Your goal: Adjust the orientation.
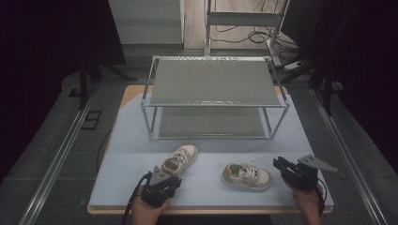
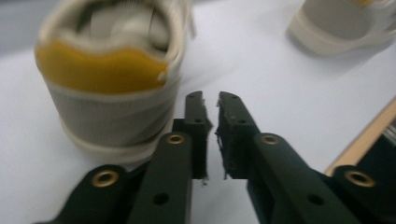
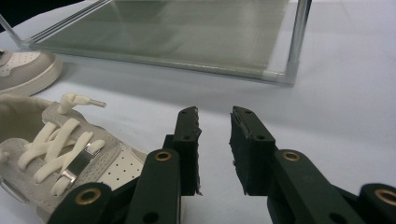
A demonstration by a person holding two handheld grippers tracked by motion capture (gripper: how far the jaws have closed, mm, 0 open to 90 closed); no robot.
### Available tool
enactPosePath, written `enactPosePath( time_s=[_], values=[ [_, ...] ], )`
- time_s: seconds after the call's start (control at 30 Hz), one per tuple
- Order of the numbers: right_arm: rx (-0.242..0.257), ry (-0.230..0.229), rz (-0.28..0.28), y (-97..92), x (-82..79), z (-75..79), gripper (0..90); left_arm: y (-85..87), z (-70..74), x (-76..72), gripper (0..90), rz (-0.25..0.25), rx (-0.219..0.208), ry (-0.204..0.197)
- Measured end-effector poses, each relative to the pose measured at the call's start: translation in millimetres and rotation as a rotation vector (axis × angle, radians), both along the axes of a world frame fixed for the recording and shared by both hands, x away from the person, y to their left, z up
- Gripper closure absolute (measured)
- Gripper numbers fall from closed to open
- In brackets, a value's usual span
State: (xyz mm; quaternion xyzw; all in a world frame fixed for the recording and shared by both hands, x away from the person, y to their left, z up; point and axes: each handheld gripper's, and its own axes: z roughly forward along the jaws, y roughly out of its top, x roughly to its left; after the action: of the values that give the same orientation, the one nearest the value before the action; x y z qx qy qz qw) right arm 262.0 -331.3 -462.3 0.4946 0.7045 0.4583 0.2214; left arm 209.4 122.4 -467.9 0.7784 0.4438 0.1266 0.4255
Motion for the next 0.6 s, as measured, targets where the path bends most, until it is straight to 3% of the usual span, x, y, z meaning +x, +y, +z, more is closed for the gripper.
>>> enactPosePath(
  time_s=[0.1, 0.13, 0.17, 0.27, 0.3, 0.43, 0.6],
  values=[
    [0.003, 0.000, 0.003, -0.1, 0.2, 0.2, 71.6, 11.4, 17.6, -4.3, 57.3, 0.017, -0.055, -0.062],
    [0.003, 0.001, 0.004, -0.2, 0.4, 0.3, 71.5, 24.6, 27.2, -4.5, 53.6, 0.050, -0.080, -0.094],
    [0.003, 0.001, 0.004, -0.2, 0.4, 0.3, 71.5, 24.6, 27.2, -4.5, 49.9, 0.050, -0.080, -0.094],
    [0.002, 0.002, 0.010, 0.8, 0.5, 0.3, 70.7, 46.7, 34.2, -2.0, 44.7, 0.119, -0.119, -0.116],
    [0.001, -0.003, 0.013, 2.9, 0.0, 1.1, 70.0, 53.5, 34.4, -0.7, 40.3, 0.135, -0.125, -0.114],
    [-0.010, -0.017, 0.018, 7.8, -3.2, 3.8, 69.7, 73.6, 31.2, 2.9, 36.9, 0.175, -0.140, -0.082],
    [-0.010, -0.038, 0.062, 16.1, -17.3, 15.2, 72.2, 78.8, 28.4, 8.7, 32.0, 0.199, -0.114, -0.053]
  ],
)
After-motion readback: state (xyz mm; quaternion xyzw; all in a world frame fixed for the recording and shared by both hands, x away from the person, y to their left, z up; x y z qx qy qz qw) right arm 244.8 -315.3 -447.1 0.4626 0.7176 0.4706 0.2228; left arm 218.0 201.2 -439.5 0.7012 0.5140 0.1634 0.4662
